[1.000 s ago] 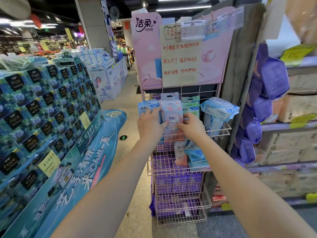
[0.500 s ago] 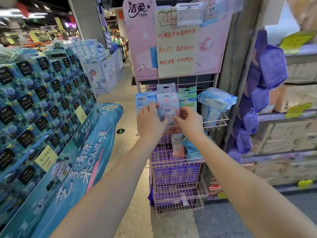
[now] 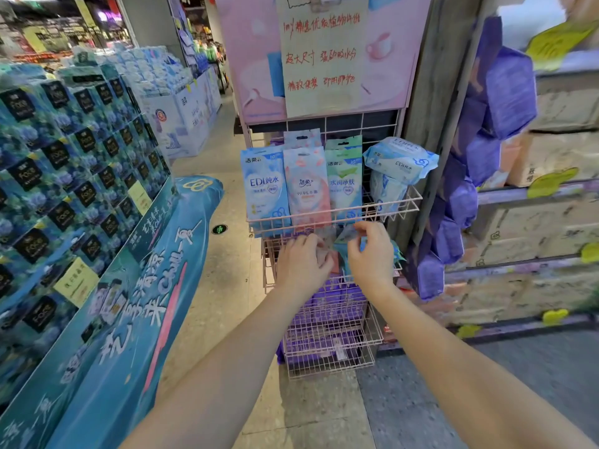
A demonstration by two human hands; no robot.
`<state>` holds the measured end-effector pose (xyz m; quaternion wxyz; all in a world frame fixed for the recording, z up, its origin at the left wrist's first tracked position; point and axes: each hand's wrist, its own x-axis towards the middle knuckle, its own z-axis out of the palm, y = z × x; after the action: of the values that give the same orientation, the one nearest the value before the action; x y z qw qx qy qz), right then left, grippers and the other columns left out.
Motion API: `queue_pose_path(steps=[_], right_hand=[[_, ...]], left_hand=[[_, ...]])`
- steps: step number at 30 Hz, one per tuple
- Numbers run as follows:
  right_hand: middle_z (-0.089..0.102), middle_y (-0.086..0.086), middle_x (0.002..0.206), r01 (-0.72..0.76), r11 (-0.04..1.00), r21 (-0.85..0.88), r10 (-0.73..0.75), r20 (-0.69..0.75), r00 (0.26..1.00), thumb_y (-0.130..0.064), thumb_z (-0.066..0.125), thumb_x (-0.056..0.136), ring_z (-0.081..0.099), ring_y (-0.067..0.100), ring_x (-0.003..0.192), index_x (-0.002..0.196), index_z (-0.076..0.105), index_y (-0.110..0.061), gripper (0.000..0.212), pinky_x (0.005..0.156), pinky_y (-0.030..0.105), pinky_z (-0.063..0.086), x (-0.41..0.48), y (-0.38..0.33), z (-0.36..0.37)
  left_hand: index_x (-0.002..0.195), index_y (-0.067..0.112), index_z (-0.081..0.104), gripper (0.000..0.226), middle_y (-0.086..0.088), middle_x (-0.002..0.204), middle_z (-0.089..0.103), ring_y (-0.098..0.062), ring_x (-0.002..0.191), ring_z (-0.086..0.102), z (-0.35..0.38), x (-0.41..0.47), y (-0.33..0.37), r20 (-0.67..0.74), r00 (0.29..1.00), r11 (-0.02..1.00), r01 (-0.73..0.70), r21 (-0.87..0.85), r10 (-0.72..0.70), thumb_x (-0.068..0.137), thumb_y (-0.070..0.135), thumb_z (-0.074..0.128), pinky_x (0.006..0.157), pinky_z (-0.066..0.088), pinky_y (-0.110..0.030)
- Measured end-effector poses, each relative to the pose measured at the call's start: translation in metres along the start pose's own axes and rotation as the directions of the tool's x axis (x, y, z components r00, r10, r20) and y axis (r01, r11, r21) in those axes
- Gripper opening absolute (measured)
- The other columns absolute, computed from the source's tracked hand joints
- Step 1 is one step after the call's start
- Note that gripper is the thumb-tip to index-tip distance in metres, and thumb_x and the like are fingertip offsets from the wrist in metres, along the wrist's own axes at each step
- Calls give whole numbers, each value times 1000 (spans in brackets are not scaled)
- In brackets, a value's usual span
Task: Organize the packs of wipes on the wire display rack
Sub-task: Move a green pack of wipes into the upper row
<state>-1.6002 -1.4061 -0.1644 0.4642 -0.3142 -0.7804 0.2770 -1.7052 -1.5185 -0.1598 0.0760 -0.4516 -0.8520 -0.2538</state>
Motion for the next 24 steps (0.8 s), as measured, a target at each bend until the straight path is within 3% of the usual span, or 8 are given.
queue_pose_path(steps=[2, 6, 11, 14, 16, 18, 21, 24], right_hand=[[66, 12, 111, -137, 990, -44, 139, 55, 989, -4, 62, 90, 63, 29, 106, 116, 67, -2, 27, 90, 28, 41, -2, 20, -1], [71, 15, 115, -332, 937, -112, 342, 89, 936, -12, 60, 93, 66, 33, 108, 120, 69, -3, 30, 94, 38, 49, -2, 51, -8], [73, 16, 109, -409, 904, -124, 422, 101, 901, -16, 65, 92, 68, 35, 101, 115, 70, -3, 27, 84, 37, 50, -5, 74, -11], [72, 14, 113, -543, 838, -51, 545, 108, 831, -24, 72, 91, 67, 33, 105, 124, 63, -3, 40, 80, 28, 41, -3, 84, -7], [70, 8, 108, -646, 763, 16, 640, 126, 758, -30, 75, 90, 66, 31, 107, 121, 60, -5, 43, 81, 26, 40, -1, 88, -3], [65, 5, 102, -695, 716, 64, 685, 132, 717, -36, 77, 89, 66, 32, 108, 117, 58, -5, 46, 82, 28, 42, 1, 92, 2], [67, 14, 118, -738, 666, 103, 728, 123, 674, -40, 76, 89, 64, 33, 113, 127, 54, -2, 58, 86, 30, 44, 5, 94, 8], [68, 18, 122, -765, 623, 160, 751, 148, 643, -32, 70, 94, 65, 35, 113, 127, 55, 0, 48, 87, 31, 46, 7, 96, 15]], left_hand=[[123, 21, 62, 39, -4, 114, 69, -29, 107, 62, 10, -1, 3, 82, 996, 999, 28, -29, -25, 95, 48, 56, 94, 48, -43], [129, 16, 56, 43, -10, 111, 69, -34, 97, 67, 26, 5, 7, 223, 972, 993, 99, -68, -81, 99, 46, 51, 79, 56, -43], [106, 9, 61, 41, -12, 100, 68, -36, 91, 67, 48, 25, 14, 278, 939, 958, 249, -144, -202, 97, 48, 51, 77, 57, -43], [120, 9, 62, 40, -10, 109, 68, -32, 99, 68, 63, 41, 17, 260, 917, 887, 372, -275, -304, 98, 43, 57, 77, 54, -36], [129, 15, 61, 45, -6, 123, 69, -28, 107, 67, 71, 52, 22, 296, 880, 768, 470, -434, -371, 97, 46, 63, 88, 55, -35], [130, 19, 63, 50, 0, 123, 67, -22, 104, 65, 78, 61, 28, 362, 821, 637, 570, -518, -441, 95, 54, 66, 87, 50, -27], [127, 16, 63, 45, -5, 121, 67, -24, 104, 63, 91, 67, 33, 403, 796, 636, 603, -481, -451, 97, 49, 65, 81, 40, -24], [131, 12, 60, 42, -9, 127, 69, -30, 117, 66, 100, 65, 35, 392, 798, 633, 602, -487, -458, 96, 32, 71, 90, 48, -28]])
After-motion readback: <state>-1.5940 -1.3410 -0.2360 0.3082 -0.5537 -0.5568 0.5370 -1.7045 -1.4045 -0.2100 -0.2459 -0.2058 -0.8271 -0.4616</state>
